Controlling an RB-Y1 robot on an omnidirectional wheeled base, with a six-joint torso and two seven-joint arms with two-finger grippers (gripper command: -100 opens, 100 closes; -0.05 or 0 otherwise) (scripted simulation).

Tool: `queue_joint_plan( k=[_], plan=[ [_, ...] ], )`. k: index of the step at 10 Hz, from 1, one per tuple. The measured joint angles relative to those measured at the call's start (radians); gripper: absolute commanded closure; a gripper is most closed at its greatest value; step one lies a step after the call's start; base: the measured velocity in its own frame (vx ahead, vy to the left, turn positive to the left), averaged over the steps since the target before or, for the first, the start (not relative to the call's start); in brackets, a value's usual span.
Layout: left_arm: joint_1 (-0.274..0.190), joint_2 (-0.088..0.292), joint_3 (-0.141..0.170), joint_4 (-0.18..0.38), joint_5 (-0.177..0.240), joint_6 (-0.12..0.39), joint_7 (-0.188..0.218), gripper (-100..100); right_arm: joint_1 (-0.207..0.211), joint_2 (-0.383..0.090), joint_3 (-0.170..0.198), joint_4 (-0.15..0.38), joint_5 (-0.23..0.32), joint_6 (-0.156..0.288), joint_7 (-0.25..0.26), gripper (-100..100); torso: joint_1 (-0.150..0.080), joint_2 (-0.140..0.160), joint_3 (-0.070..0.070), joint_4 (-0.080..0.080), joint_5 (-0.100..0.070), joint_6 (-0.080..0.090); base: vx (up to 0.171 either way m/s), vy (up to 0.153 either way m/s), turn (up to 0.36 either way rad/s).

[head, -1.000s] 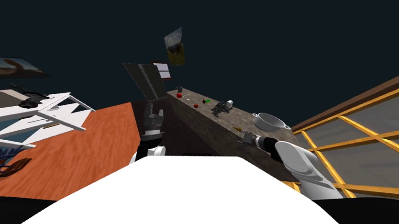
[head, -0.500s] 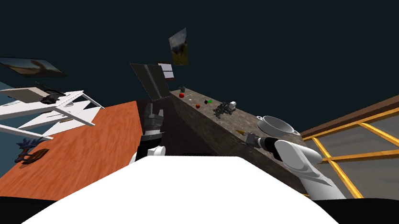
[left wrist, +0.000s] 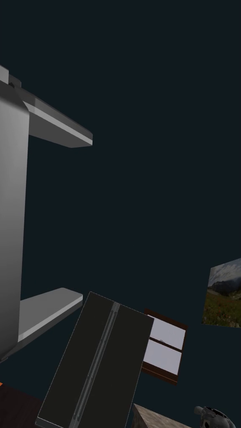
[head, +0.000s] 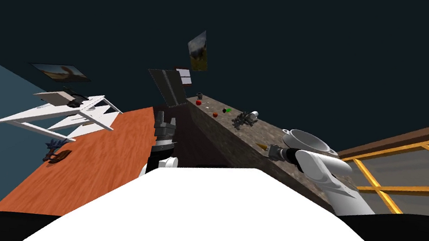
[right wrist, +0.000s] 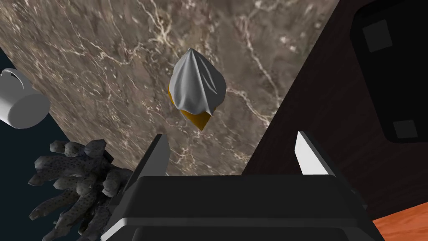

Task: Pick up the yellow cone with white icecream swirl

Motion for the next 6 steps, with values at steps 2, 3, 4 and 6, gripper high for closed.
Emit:
queue_joint_plan(
  k=[2,3,4,6],
  plan=[
    [0.000,0.000,0.000,0.000,0.000,0.000,0.000,0,-0.004,-0.010,-0.008,0.007,0.045,-0.022,0.001,-100,0.001,0.000,0.000,0.000,0.000,0.000,0.033,-0.025,0.090],
    [0.000,0.000,0.000,0.000,0.000,0.000,0.000,0,-0.002,-0.010,-0.009,0.012,0.063,-0.027,0.003,-100,0.001,0.001,0.000,0.000,0.000,0.000,0.012,-0.010,0.016],
    [0.000,0.000,0.000,0.000,0.000,0.000,0.000,0,-0.002,-0.011,-0.009,0.013,0.065,-0.027,0.004,0,0.002,0.002,0.001,0.000,0.000,0.001,0.000,0.000,0.000],
    [0.000,0.000,0.000,0.000,0.000,0.000,0.000,0,0.002,-0.003,-0.002,0.023,0.070,-0.012,0.009,-100,0.003,0.002,0.001,0.000,0.000,0.001,0.035,-0.007,0.016]
  ],
)
